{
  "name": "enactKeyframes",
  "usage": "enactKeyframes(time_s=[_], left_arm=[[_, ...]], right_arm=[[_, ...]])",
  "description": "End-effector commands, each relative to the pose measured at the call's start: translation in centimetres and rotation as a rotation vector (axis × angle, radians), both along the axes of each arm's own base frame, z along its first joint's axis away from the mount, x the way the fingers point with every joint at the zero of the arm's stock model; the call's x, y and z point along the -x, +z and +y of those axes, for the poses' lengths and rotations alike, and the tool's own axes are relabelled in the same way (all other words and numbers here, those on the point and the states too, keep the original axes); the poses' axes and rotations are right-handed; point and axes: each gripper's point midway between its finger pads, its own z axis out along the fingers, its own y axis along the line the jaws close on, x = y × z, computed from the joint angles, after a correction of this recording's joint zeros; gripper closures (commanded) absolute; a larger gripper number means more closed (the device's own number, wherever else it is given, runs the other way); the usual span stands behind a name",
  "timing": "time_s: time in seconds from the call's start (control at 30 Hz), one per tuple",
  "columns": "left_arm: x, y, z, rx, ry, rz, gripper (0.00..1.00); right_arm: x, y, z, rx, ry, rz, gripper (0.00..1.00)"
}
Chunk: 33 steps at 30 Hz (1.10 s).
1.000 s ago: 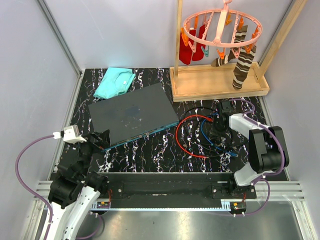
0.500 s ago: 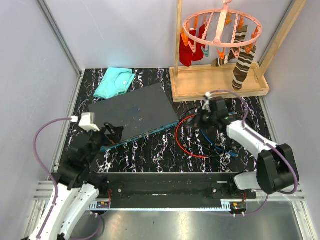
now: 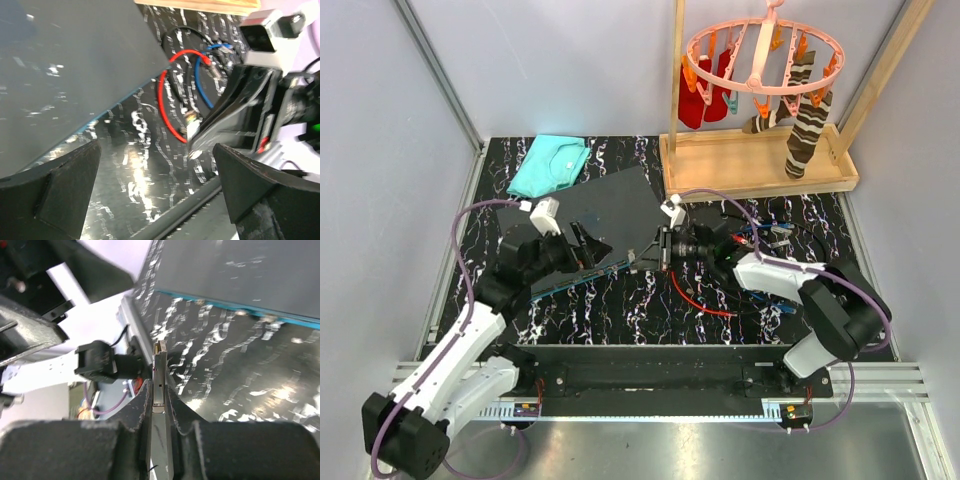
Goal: Insert the plug into the switch port
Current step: Pick up the plug from the center of the board.
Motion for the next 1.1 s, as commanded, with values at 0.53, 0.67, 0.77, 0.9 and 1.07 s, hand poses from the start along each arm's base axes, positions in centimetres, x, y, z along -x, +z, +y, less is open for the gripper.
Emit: enactKeyframes(time_s=[0.53, 0.67, 0.77, 0.9, 1.07], left_arm=[[-1.6, 0.6, -4.3, 0.097, -0.029, 0.114, 0.3], [-1.5, -0.3, -4.4, 0.084, -0.034, 0.142, 0.54], [-1.1, -0.8, -4.6, 0.088, -0.043, 0.166, 0.75], [-0.8, -0.9, -4.3, 0.086, -0.027, 0.186, 1.0], [-0.8, -1.2, -2.2, 0.063, 0.117, 0.232, 1.0]], right_arm=[[0.5, 4.0, 4.7, -0.097, 0.14, -0.144, 0.94], [0.5, 3.8, 5.2, -0.083, 0.147, -0.151, 0.94], [0.7, 3.6, 5.5, -0.074, 0.151, -0.154, 0.93], [0.5, 3.7, 5.7, -0.055, 0.136, -0.175, 0.87], [0.0, 3.9, 5.4, 0.028, 0.066, -0.259, 0.35]])
